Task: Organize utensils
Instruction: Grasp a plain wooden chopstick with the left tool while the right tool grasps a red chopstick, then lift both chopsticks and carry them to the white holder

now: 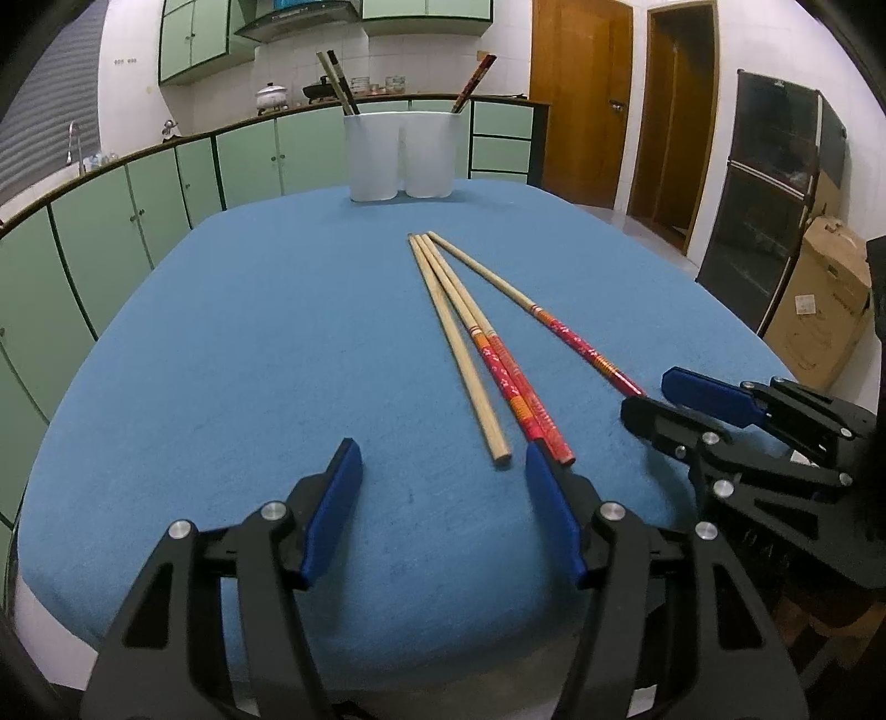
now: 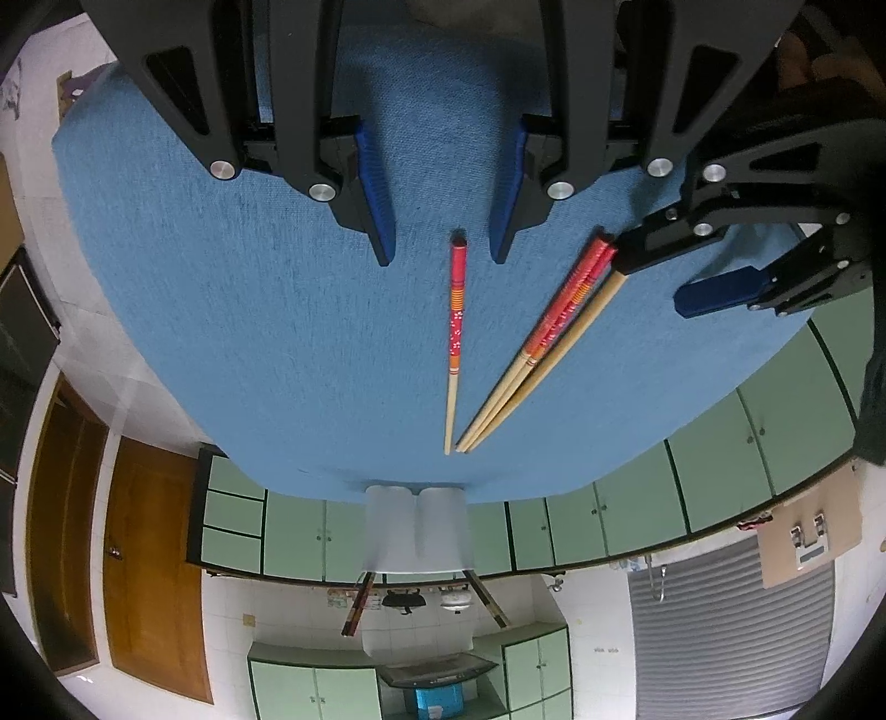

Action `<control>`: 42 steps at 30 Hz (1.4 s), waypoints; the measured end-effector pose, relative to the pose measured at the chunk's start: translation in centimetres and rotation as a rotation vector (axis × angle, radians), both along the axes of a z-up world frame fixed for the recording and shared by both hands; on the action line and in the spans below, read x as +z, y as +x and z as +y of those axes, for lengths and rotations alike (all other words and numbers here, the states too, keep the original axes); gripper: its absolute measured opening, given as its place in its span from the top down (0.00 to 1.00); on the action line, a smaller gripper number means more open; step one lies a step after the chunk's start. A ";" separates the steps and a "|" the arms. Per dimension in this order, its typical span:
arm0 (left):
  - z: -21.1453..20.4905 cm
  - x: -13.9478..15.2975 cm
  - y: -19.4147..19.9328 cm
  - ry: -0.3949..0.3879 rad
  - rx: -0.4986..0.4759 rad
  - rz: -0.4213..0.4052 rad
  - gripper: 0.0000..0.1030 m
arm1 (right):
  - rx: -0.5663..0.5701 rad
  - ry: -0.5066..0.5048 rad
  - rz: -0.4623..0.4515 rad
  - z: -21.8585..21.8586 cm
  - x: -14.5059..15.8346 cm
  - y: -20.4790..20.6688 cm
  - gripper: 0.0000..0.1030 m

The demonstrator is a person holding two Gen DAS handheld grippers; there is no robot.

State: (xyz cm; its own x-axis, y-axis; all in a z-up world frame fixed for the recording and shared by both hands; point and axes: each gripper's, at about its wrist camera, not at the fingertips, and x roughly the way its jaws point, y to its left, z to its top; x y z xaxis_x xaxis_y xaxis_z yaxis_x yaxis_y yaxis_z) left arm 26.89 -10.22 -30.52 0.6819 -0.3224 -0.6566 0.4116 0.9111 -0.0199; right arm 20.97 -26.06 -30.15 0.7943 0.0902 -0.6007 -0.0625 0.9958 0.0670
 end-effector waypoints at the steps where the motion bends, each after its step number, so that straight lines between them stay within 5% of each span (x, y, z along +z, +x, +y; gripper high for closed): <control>1: -0.1 0.0 0.1 -0.003 0.000 0.000 0.42 | 0.000 0.000 0.001 -0.1 0.0 0.1 0.66; 6: -0.3 -0.3 0.5 0.001 0.033 -0.021 0.52 | 0.020 -0.031 0.000 0.2 0.1 0.8 0.70; 10: 0.5 -0.2 0.8 -0.025 0.065 -0.023 0.93 | -0.027 -0.040 -0.001 -0.5 0.0 1.1 0.93; 17: 3.7 0.4 0.9 -0.048 0.225 0.004 0.94 | -0.146 0.019 0.016 -3.9 0.0 0.0 0.93; 26: 3.4 0.3 0.6 -0.019 0.209 -0.007 0.85 | -0.106 -0.035 -0.003 -2.8 0.0 -0.4 0.90; 32: 4.2 0.5 1.1 -0.056 0.194 0.009 0.94 | -0.083 -0.034 0.003 -2.5 0.6 -0.4 0.95; 42: 5.8 7.0 -1.2 -0.134 0.193 -0.061 0.94 | -0.049 -0.011 -0.118 -2.1 7.1 -2.8 0.95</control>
State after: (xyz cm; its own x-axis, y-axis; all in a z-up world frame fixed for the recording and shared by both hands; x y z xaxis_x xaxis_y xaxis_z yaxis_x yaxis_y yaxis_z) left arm 25.70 -4.45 -23.47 0.7764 -0.2634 -0.5726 0.2339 0.9640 -0.1264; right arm 18.18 -28.14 -23.09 0.8626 0.0432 -0.5040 -0.0201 0.9985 0.0513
